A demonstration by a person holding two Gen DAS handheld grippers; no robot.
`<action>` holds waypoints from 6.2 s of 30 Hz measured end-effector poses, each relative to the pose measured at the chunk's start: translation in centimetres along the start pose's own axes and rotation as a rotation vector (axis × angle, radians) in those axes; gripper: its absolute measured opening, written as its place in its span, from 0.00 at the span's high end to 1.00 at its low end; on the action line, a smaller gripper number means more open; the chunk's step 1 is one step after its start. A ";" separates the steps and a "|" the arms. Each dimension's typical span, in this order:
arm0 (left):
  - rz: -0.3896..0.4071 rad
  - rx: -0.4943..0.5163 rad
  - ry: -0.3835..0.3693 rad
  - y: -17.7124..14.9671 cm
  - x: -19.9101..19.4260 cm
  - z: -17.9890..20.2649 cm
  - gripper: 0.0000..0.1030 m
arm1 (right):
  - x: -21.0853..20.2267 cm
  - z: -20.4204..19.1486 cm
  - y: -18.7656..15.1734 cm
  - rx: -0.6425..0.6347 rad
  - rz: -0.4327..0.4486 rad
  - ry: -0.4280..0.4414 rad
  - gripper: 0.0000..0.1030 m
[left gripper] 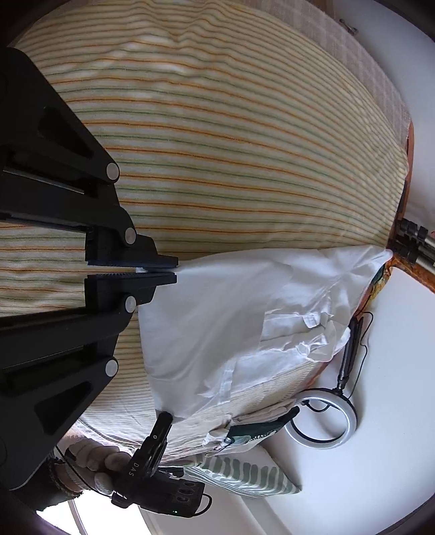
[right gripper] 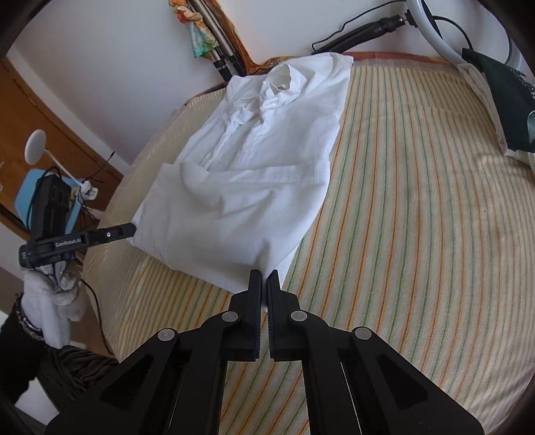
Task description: Fold small clothes
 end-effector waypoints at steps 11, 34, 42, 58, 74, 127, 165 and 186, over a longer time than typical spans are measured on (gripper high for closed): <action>0.079 0.052 0.182 -0.3 -0.7 0.7 1.00 | 0.0 0.5 -0.1 -0.035 -0.023 -0.187 0.90; 0.035 0.171 0.098 5.3 4.5 6.9 1.00 | 2.7 -0.4 5.7 -0.073 0.001 -0.076 0.88; 0.138 0.161 0.162 11.5 0.6 4.4 0.95 | -1.6 4.0 8.7 0.012 0.110 -0.040 0.61; 0.173 0.130 0.215 26.1 5.6 1.4 0.95 | 4.4 9.5 22.8 0.056 0.121 -0.090 0.82; 0.180 0.120 0.247 31.1 8.5 -0.1 0.60 | 4.6 12.1 26.1 0.064 0.175 -0.140 0.56; 0.255 0.307 0.299 3.5 -1.3 6.9 0.98 | -3.2 -4.6 3.7 -0.197 0.223 -0.300 0.98; 0.181 0.322 0.152 2.4 0.9 4.8 0.94 | -0.4 -6.0 -0.3 -0.265 0.211 -0.394 0.99; 0.180 0.318 0.169 -5.1 -3.5 1.8 0.81 | -6.0 -2.3 -6.0 -0.002 0.243 -0.083 0.66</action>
Point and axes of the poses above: each gripper's, at about its wrist camera, not at the fingertips, and x roughly the way its jaws point, z to its right, y to its top, the point moved 1 cm from there along x, roughly the way its jaws point, and after that the axes turned 13 degrees about -z, right-handed, at the moved point
